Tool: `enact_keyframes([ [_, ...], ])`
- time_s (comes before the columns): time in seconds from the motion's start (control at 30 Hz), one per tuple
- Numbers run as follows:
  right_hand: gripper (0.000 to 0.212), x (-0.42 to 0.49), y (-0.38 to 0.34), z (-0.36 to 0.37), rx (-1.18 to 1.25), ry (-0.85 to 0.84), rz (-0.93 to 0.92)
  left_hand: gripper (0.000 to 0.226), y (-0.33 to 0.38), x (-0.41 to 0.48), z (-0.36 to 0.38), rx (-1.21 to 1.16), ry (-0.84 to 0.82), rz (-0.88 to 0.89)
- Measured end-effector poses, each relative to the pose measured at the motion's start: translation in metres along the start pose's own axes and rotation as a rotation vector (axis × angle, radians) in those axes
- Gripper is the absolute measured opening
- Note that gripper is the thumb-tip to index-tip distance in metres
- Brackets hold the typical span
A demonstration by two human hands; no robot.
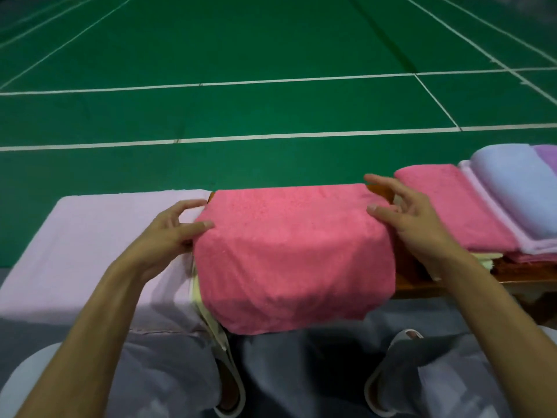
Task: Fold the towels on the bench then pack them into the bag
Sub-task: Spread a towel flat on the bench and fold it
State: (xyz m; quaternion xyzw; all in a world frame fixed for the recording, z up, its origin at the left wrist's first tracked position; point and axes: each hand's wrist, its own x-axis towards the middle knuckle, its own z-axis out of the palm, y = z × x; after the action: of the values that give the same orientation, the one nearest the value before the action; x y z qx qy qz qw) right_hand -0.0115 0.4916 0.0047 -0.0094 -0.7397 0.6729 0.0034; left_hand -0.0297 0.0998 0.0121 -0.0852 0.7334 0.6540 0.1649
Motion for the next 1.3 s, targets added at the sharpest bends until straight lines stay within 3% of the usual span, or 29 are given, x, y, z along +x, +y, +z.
enact_keyframes([
  [0.07,0.024,0.003,-0.011,-0.011,0.044,0.050,-0.008,0.036,0.005,-0.003,-0.008,-0.038,-0.053,0.058],
  [0.17,0.017,0.008,-0.025,-0.018,0.146,0.075,0.074,0.035,0.010,-0.004,-0.012,-0.063,-0.059,0.112],
  [0.27,0.035,0.008,-0.032,-0.019,0.211,-0.015,0.073,0.041,0.012,0.001,-0.009,-0.089,-0.025,0.132],
  [0.37,0.057,0.006,-0.030,-0.022,0.190,-0.184,0.067,0.068,0.013,0.006,-0.014,-0.065,-0.057,0.162],
  [0.5,0.059,0.008,-0.031,-0.031,-0.191,-0.300,0.033,0.081,0.018,0.007,-0.024,-0.042,-0.112,0.159],
  [0.6,0.049,0.013,-0.027,-0.041,-0.619,-0.266,-0.063,0.056,0.019,0.007,-0.025,0.090,-0.081,0.184],
  [0.7,0.039,0.018,-0.023,-0.045,-0.781,-0.260,-0.042,0.037,0.018,0.008,-0.017,0.204,-0.038,0.222],
  [0.83,0.030,0.015,-0.029,-0.040,-0.551,-0.186,-0.080,0.025,0.019,0.008,-0.017,0.186,-0.020,0.227],
  [1.0,0.022,0.009,-0.047,-0.049,-0.274,-0.191,0.036,0.026,0.032,-0.002,-0.026,0.185,-0.068,0.168],
  [1.13,0.036,0.006,-0.055,-0.053,-0.373,-0.275,0.049,0.037,0.038,-0.010,-0.030,0.400,-0.101,0.144],
  [1.2,0.039,0.008,-0.054,-0.057,-0.498,-0.291,0.058,0.030,0.039,-0.008,-0.031,0.578,-0.038,0.154],
  [1.3,0.019,0.013,-0.054,-0.055,-0.685,-0.330,0.024,0.013,0.041,-0.005,-0.026,0.722,-0.005,0.180],
])
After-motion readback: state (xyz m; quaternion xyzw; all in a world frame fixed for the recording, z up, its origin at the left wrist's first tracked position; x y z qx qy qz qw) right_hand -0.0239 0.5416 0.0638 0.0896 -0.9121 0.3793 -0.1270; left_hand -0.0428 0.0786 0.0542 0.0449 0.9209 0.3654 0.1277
